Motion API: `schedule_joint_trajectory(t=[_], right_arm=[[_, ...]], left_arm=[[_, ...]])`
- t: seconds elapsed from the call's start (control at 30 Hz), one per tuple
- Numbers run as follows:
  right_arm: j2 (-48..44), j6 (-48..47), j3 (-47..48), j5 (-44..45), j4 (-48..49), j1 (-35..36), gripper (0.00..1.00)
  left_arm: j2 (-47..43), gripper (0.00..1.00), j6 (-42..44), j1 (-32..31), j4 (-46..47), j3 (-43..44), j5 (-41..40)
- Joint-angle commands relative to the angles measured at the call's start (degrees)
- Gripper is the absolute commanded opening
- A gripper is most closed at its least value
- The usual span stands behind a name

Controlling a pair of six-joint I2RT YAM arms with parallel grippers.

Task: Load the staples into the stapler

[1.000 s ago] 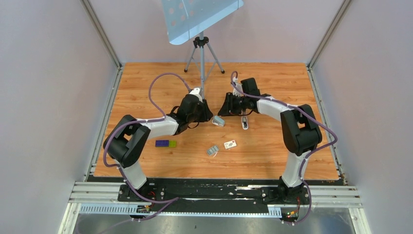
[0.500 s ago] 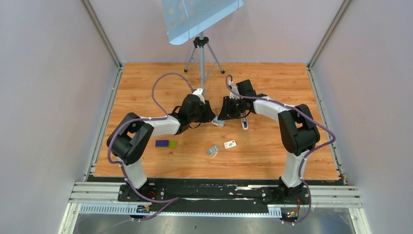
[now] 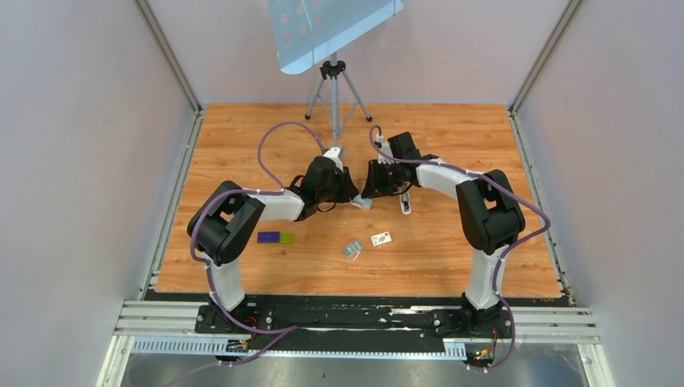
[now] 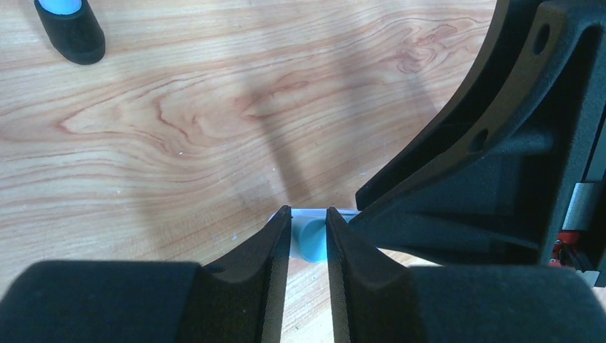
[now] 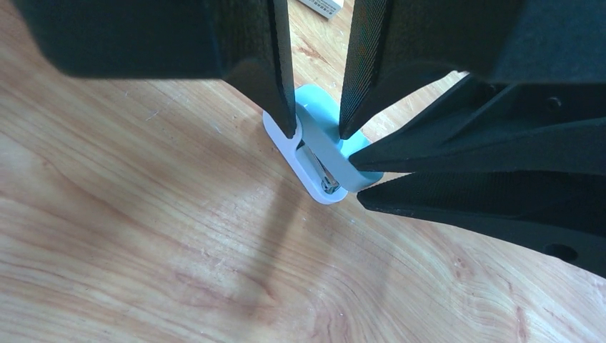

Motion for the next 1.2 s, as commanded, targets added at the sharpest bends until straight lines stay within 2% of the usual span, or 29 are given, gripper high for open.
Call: schedule_joint_trajectory(t=[0.0,0.27,0.57,0.67,0.77,0.9,0.97,1.03,1.13,1.17], right_arm=[[1.42,-1.8,-1.77,3.44,-4.4,1.77,0.32],[0.93,-2.6,-4.01,6.41,-4.7,2.48,0.31],[0.06,-2.8,-3.76,6.27,-4.74,2.61,0.31],[-2.19,-3.28,-2.67,6.07,-5.17,2.66,0.34],[-5.73,-3.85,-1.7,6.35,-6.03,2.61,0.41],[-11.25,-3.85,-2.99,8.33,-6.89,2.64,0.56],[-13.62,-3.84,-3.96,9.35,-7.29,2.66,0.62],[-15.87,-3.77,-4.69,10.88,-8.35,2.69,0.7],[-19.53,-3.43,-6.5,12.96,-9.14,2.84,0.84],[-20.98,-3.44,-7.08,13.87,-9.54,3.01,0.92]], left_arm=[[2.38,0.25,1.01,0.29,-4.0,-2.26,-3.74],[1.46,0.21,1.06,-1.62,-2.08,-10.23,-7.79],[2.2,0.22,0.78,-2.25,-3.56,-8.54,-5.99],[0.44,0.25,1.12,-2.12,-4.64,-6.93,-6.44],[-3.15,0.3,1.78,-0.95,-8.29,-3.55,-6.62],[-10.72,0.35,3.08,1.49,-10.25,-0.82,-5.12],[-14.45,0.38,5.24,1.96,-13.14,1.82,-5.11],[-17.02,0.44,7.23,2.03,-17.62,4.63,-5.11],[-21.2,0.51,9.76,2.05,-21.74,6.76,-5.85],[-22.73,0.54,10.31,2.04,-23.5,6.89,-6.01]])
